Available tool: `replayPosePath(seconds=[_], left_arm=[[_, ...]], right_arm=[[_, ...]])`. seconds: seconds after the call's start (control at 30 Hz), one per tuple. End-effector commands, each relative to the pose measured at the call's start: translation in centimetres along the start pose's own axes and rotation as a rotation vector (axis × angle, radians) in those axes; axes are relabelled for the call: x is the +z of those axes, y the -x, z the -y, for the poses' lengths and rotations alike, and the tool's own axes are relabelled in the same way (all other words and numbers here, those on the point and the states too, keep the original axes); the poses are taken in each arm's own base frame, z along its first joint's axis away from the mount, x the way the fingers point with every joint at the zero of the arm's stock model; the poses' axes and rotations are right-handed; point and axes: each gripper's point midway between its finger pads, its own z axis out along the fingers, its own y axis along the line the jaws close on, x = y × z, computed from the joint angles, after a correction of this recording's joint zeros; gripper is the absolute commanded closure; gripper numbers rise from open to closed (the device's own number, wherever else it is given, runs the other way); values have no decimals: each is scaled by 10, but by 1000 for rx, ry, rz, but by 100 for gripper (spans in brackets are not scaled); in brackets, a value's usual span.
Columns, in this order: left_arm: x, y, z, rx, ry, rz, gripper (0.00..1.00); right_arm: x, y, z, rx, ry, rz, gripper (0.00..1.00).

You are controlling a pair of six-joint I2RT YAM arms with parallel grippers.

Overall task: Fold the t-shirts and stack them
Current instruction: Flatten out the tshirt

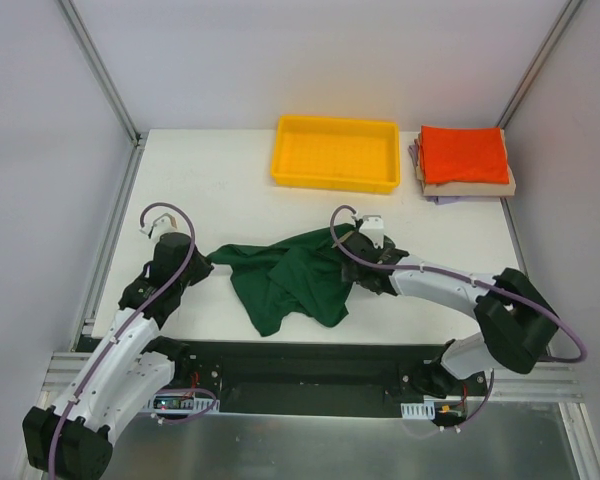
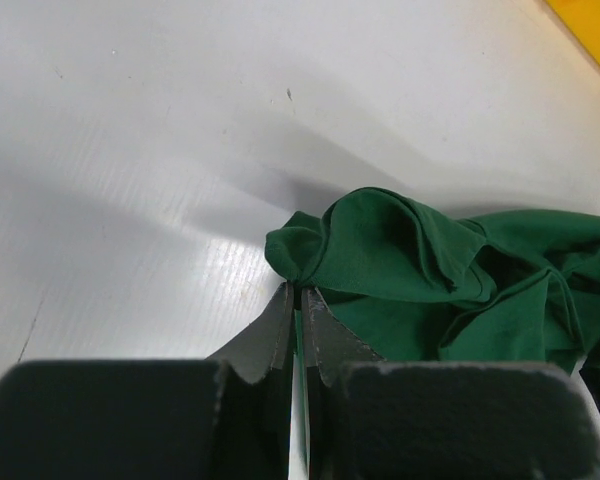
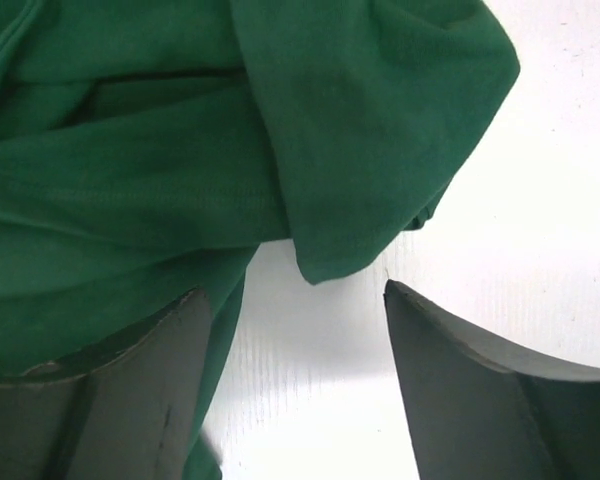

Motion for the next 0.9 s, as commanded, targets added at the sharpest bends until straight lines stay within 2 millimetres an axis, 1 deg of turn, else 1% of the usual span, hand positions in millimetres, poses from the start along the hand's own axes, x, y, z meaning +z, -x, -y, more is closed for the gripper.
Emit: replayPosePath(seconds=[0.0,0.17,0.2,0.27,0.37,0.47,0.5,0.63,0.73,0.8,0.87], left_arm=[[2,-2,-3,3,19,-2,100],[3,-2,-4,4,24,1,100],[3,-1,-4,5,26,3,100],[3,-1,-6,5,32,6,100],[3,-1,-6,6,35,8,100],[4,0,-7,6,44,12,100],[4,0,-8,6,45,13,100],[5,0,-9,10,54,12,100],[5,1,-10,9,56,17,100],[6,1,-11,13,63,18,100],[6,1,-12,12,67,20,100]], right_arm=[[6,17,4,28,-94,36,31],[17,10,11,26,-132,-6,39],[18,8,13,23,-139,-13,40],[21,7,19,29,-153,-22,46],[24,4,24,35,-164,-32,49],[27,3,28,39,-166,-36,61],[28,3,29,42,-163,-34,64],[36,3,27,67,-117,-49,66],[43,3,25,80,-87,-55,66],[46,3,26,78,-82,-61,73],[46,7,28,80,-83,-49,84]])
